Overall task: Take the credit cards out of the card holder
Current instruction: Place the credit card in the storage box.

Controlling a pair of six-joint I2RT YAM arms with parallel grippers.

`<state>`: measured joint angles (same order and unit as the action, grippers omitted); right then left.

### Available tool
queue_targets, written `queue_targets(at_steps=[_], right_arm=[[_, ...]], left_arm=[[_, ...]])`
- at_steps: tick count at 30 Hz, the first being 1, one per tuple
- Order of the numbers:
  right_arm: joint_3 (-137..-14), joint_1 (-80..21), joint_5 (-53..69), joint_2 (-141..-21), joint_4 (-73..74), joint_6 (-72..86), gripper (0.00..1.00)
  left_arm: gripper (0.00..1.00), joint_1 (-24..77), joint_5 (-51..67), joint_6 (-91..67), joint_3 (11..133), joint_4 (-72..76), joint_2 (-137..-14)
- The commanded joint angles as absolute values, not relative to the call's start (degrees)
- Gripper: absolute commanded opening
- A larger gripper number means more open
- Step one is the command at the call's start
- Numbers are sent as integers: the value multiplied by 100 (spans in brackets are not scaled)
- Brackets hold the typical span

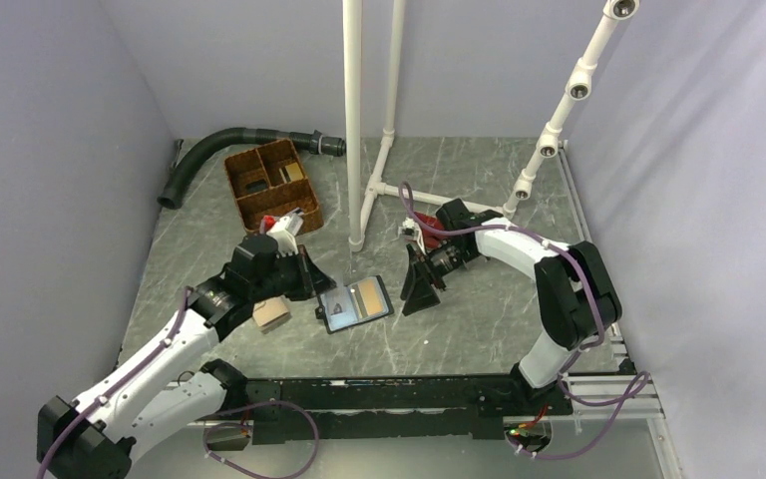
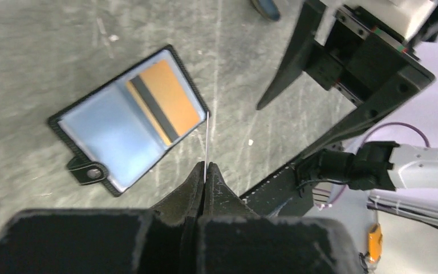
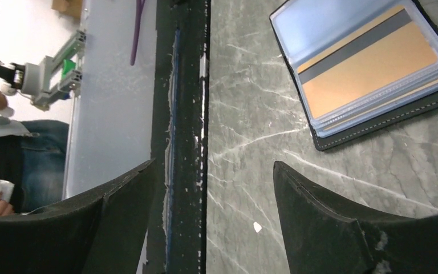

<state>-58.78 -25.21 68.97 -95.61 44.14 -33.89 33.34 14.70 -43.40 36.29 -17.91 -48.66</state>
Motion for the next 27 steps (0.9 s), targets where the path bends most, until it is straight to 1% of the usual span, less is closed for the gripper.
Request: queue_targets(at_steps=[1,16,27], right_arm=[[-6015,-2447,6639,-9203,4834,-4130,76],[-5823,-2021,6492,-8867,4825,-4157,76],[-5729,-1959,6513,-8785,4715,-4155,76]], left_arm=[[0,3017,1175,-3713,4090,-2868,-4790],[0,1996,1916,-3363,4544,-2796,-5121],[0,1197,2350,-3319,5017,-2704,-5436]])
